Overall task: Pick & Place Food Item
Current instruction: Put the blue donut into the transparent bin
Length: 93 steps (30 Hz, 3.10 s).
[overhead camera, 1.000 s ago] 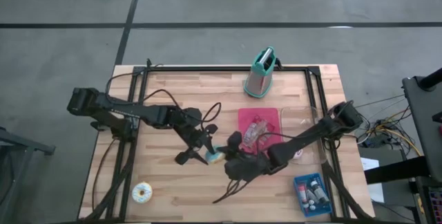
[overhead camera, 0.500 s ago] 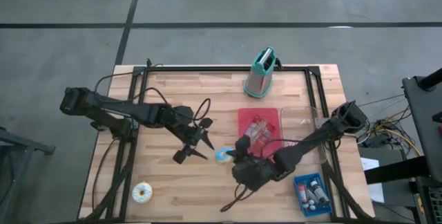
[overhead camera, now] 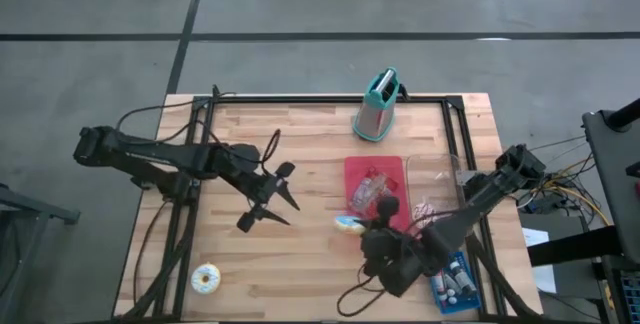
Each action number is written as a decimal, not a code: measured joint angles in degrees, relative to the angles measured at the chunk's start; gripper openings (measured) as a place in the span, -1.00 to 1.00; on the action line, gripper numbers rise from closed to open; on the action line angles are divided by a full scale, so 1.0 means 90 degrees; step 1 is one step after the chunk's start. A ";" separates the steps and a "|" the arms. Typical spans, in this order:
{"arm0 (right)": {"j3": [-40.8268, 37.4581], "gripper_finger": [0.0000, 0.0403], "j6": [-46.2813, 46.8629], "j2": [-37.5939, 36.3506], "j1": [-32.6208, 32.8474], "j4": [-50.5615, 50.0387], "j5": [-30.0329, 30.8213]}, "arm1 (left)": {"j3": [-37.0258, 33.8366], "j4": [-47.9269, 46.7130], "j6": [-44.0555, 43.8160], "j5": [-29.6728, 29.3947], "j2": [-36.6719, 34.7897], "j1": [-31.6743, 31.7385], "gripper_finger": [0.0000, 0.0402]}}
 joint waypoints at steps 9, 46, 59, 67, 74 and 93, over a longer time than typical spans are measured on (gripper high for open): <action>0.0900 -0.74 0.4468 -0.0033 0.0145 -0.3487 -0.1284 | -0.0002 -0.0193 0.0004 -0.0043 -0.0574 0.0011 -0.02; -0.2673 -0.74 1.0682 -0.3611 -0.1237 -0.4829 -0.3331 | -0.0002 -0.0648 0.0004 -0.0028 -0.0856 0.0007 -0.02; -0.4509 -0.74 1.1281 -0.3816 -0.1259 -0.3031 -0.3826 | -0.0002 -0.0699 0.0007 -0.0033 -0.0853 0.0009 -0.02; -0.4294 -0.74 1.1241 -0.3747 -0.1291 -0.2882 -0.3960 | -0.0010 -0.0741 0.0319 -0.0041 -0.0846 0.0009 -0.02; -0.4296 -0.74 1.1498 -0.4001 -0.1840 -0.2885 -0.5045 | -0.0019 -0.0739 0.0450 -0.0048 -0.0846 0.0009 -0.02; -0.5084 -0.74 0.9221 -0.3800 -0.4423 -0.1219 -0.5570 | -0.0458 -0.0664 0.0555 -0.0048 -0.0846 0.0007 -0.02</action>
